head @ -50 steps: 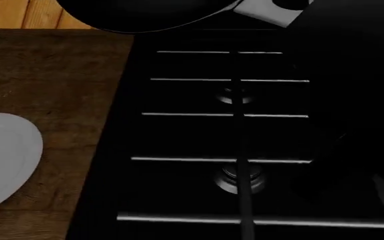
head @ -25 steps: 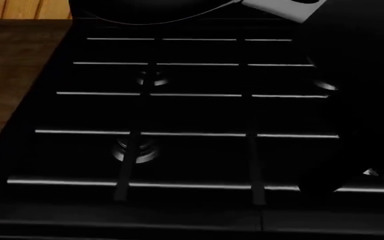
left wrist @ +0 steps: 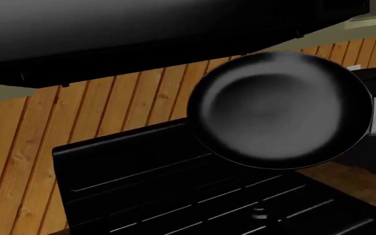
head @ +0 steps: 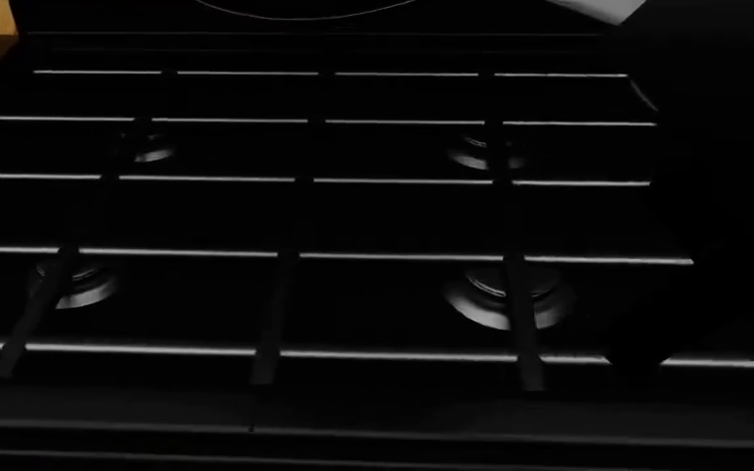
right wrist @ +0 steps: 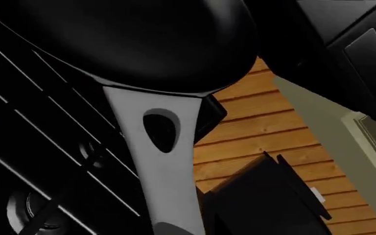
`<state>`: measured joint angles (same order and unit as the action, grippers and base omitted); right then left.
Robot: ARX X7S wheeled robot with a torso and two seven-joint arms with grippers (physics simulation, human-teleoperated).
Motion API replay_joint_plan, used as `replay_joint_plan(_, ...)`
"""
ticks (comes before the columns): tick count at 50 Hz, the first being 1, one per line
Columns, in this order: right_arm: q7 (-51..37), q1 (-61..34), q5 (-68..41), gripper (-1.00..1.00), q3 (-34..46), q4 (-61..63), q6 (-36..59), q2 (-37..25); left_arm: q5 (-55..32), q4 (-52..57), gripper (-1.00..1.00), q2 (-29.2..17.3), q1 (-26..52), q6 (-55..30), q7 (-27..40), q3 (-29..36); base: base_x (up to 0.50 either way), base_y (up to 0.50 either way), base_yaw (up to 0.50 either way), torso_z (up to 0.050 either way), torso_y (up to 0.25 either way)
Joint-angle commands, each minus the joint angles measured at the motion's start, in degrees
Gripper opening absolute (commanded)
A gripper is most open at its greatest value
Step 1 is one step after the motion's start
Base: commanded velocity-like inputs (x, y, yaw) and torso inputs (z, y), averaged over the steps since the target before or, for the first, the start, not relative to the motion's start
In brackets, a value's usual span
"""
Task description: Pick up the pan and dump the vegetables in it onto the plate. Then return the pan to the stove.
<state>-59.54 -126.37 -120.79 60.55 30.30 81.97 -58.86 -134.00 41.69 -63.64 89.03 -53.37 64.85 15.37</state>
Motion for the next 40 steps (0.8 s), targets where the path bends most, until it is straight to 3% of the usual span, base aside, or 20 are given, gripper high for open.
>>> replay_joint_plan(1, 5.3, -2.8, 8.8, -1.00, -4.7, -0.9, 2.3, -0.8, -0.4, -0.3, 1.00, 0.3, 1.2, -0.2, 0.5, 1.0, 0.00, -0.50, 0.00, 0.000, 0.010)
replay_joint_plan(20, 5.4, -1.2, 7.9, -1.00, -4.6, -0.3, 0.7, -0.6, -0.1, 0.3, 1.00, -0.4, 0.3, 0.3, -0.1, 0.5, 0.00, -0.49, 0.00, 0.001, 0.002)
replay_joint_plan(34, 6.5, 9.3, -3.1, -1.00, -3.5, 5.4, -11.1, -5.7, 0.5, 0.6, 1.00, -0.8, -0.9, 0.7, -0.8, -0.1, 0.00, 0.00, 0.00, 0.001, 0.002)
replay_joint_plan(40, 8.9, 13.5, -0.3, -1.00, -4.0, 6.9, -13.1, -7.5, 0.9, 0.7, 1.00, -0.8, -0.4, 0.6, -0.2, 0.1, 0.00, 0.00, 0.00, 0.002, 0.003)
